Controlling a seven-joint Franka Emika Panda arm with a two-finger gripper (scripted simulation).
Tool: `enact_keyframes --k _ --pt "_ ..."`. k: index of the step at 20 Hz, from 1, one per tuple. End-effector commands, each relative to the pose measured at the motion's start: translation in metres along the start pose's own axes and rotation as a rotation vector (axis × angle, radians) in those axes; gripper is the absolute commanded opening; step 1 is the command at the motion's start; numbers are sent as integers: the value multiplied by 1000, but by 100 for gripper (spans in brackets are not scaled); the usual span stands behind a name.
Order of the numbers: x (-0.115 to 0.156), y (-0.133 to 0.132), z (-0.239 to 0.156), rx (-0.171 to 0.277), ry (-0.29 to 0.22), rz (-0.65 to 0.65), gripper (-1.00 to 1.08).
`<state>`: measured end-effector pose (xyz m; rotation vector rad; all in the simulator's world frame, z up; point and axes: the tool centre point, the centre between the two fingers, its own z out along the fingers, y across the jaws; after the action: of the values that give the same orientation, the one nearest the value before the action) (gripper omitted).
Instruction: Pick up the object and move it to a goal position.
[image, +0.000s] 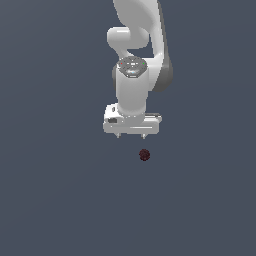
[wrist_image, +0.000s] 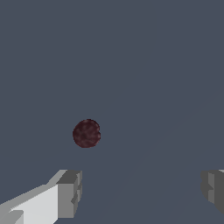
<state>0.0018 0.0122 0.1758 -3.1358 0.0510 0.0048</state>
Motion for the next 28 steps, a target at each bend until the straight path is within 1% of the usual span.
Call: enact_keyframes --k 1,4,10,15,20,28 --pt "0 0 0 0 0 0 100" --pt "1 3 1 1 1 5 100" --pt "3 18 5 5 4 31 100" --pt "3 16 7 4 4 26 100" --pt "5 0 25 0 4 -5 100" --pt "6 -49 76 -7 3 -102 100"
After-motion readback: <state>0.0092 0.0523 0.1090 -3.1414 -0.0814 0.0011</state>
